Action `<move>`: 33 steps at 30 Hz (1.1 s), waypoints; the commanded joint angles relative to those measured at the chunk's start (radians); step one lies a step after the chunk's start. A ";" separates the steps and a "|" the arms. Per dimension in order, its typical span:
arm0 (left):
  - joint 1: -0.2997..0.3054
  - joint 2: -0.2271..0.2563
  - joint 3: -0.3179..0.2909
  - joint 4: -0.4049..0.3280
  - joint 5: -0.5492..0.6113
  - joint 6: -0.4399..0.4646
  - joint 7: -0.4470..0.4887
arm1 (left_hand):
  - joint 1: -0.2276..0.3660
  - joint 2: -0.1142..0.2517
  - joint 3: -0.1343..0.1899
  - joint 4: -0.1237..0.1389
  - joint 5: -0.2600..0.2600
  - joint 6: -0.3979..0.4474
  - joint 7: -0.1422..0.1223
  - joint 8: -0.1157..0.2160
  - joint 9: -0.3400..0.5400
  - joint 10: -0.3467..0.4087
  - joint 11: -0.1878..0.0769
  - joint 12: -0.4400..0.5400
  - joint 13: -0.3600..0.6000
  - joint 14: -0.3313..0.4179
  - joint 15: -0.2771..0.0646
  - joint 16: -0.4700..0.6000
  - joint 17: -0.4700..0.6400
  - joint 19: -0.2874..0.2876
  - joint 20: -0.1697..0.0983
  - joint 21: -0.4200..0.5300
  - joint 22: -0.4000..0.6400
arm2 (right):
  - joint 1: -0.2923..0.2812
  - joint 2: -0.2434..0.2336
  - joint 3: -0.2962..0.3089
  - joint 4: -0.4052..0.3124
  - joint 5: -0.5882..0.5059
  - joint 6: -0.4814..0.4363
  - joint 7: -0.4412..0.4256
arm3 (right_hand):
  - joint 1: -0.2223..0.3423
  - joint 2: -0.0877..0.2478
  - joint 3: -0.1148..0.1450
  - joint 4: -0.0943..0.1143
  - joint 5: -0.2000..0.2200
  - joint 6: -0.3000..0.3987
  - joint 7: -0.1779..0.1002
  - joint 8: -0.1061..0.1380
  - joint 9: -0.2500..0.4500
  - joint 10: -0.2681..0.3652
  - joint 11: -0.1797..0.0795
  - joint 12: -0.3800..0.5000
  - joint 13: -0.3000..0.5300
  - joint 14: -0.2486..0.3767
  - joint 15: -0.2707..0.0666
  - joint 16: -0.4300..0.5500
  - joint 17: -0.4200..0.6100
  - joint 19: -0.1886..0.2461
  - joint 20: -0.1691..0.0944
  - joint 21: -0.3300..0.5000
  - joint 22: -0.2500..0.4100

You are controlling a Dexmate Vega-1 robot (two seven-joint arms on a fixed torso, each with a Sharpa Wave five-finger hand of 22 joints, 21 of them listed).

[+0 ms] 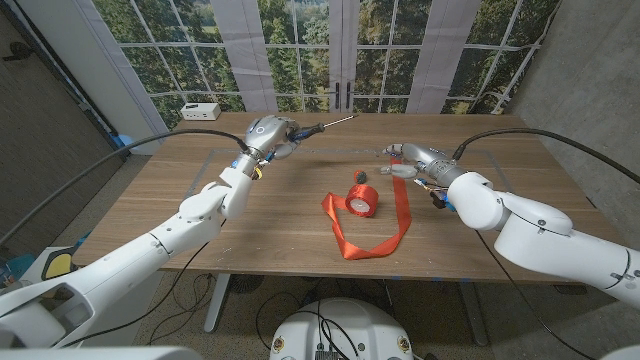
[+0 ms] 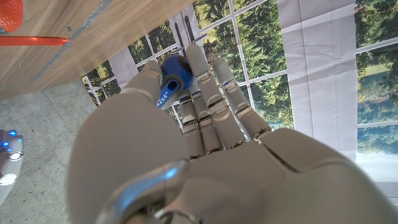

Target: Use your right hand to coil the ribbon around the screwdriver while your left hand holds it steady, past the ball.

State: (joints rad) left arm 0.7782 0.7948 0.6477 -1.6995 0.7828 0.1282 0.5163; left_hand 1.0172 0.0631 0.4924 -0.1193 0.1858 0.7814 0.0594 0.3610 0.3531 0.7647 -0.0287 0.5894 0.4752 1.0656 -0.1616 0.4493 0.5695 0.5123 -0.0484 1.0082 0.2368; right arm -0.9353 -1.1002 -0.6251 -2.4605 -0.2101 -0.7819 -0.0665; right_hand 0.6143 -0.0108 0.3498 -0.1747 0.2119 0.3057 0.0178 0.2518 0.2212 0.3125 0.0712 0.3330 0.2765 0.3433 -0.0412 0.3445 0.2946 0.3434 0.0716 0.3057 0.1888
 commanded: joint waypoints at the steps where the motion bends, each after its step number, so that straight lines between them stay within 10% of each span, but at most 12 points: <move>1: 0.011 0.002 -0.006 -0.010 0.004 0.011 0.001 | 0.096 0.102 0.012 0.007 0.052 0.122 -0.105 0.096 0.070 0.168 -0.165 -0.001 0.175 0.014 -0.069 -0.006 0.005 -0.006 0.002 0.011 -0.001 | 0.117 0.022 -0.162 -0.054 -0.224 -0.136 0.178 | 0.015 -0.039 -0.031 0.009 0.020 -0.004 -0.009 0.003 0.014 -0.039 -0.019 0.011 0.024 -0.042 -0.024 -0.003 0.034 -0.005 -0.012 -0.007 0.006; 14: 0.012 -0.005 -0.006 0.005 -0.004 0.004 0.014 | 0.096 0.102 0.012 0.006 0.053 0.121 -0.109 0.096 0.069 0.170 -0.165 -0.005 0.179 0.017 -0.069 -0.015 0.012 -0.011 0.000 0.024 -0.008 | 0.229 0.097 -0.319 -0.028 -0.480 -0.236 0.421 | 0.040 -0.045 -0.058 0.024 0.042 -0.014 -0.014 0.002 0.024 -0.065 -0.023 0.027 0.043 -0.070 -0.019 0.003 0.077 -0.013 -0.008 -0.014 0.008; 33: 0.006 -0.003 -0.005 0.012 -0.005 0.003 0.014 | 0.095 0.102 0.012 0.006 0.053 0.121 -0.110 0.097 0.067 0.173 -0.164 -0.011 0.183 0.023 -0.069 -0.025 0.022 -0.018 0.000 0.044 -0.019 | 0.254 0.190 -0.331 0.076 -0.551 -0.153 0.607 | 0.052 -0.038 -0.077 0.035 0.055 -0.004 -0.015 0.004 0.029 -0.070 -0.021 0.043 0.054 -0.063 -0.021 0.016 0.107 -0.007 -0.008 -0.014 0.009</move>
State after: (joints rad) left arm 0.7884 0.7923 0.6427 -1.6941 0.7813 0.1353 0.5303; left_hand 1.0172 0.0631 0.4911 -0.1180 0.1859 0.7825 0.0582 0.3610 0.3531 0.7647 -0.0287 0.5799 0.4872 1.0761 -0.1721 0.4283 0.5869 0.4997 -0.0467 1.0445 0.2182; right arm -0.7083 -0.9597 -0.9331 -2.4336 -0.7031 -0.9641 0.4205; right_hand 0.6545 -0.0512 0.2775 -0.1404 0.2612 0.2932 0.0053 0.2517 0.2469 0.2394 0.0480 0.3703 0.3275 0.2746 -0.0412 0.3522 0.3964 0.3323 0.0607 0.2904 0.1932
